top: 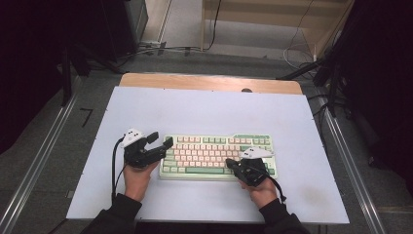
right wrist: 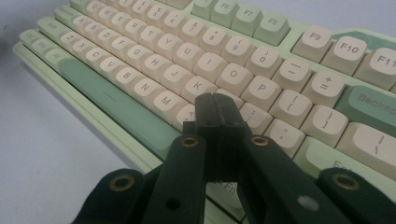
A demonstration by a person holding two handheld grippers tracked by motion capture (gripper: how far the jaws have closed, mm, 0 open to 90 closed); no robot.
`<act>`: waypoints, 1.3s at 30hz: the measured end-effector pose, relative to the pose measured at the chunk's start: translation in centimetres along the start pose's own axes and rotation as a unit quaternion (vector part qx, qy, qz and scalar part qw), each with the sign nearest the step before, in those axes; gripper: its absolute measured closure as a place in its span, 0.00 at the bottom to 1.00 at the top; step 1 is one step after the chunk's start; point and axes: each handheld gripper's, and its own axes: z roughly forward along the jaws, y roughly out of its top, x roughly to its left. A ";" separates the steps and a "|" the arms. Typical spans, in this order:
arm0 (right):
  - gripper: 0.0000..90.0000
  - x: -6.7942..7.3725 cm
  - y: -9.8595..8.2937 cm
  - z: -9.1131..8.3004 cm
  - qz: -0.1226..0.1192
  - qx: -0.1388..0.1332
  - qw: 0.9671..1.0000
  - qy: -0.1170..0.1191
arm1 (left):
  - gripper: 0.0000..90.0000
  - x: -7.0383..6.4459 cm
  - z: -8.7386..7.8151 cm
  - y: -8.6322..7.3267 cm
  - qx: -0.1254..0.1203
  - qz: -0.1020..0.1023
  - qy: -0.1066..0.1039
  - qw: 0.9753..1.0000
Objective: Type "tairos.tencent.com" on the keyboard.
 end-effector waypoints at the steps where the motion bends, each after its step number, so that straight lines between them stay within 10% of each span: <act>1: 0.97 0.0 0.0 0.0 0.000 0.000 1.000 -0.001 | 0.37 0.0 0.0 0.0 0.000 0.001 0.000 1.000; 35: 0.97 0.0 0.4 -0.6 0.012 -0.023 1.000 0.010 | 0.38 -0.1 0.1 -0.1 0.000 0.003 -0.001 1.000; 39: 0.63 -0.3 0.8 -1.6 0.022 -0.052 0.998 0.023 | 0.38 -0.2 0.1 -0.1 0.000 0.004 -0.003 1.000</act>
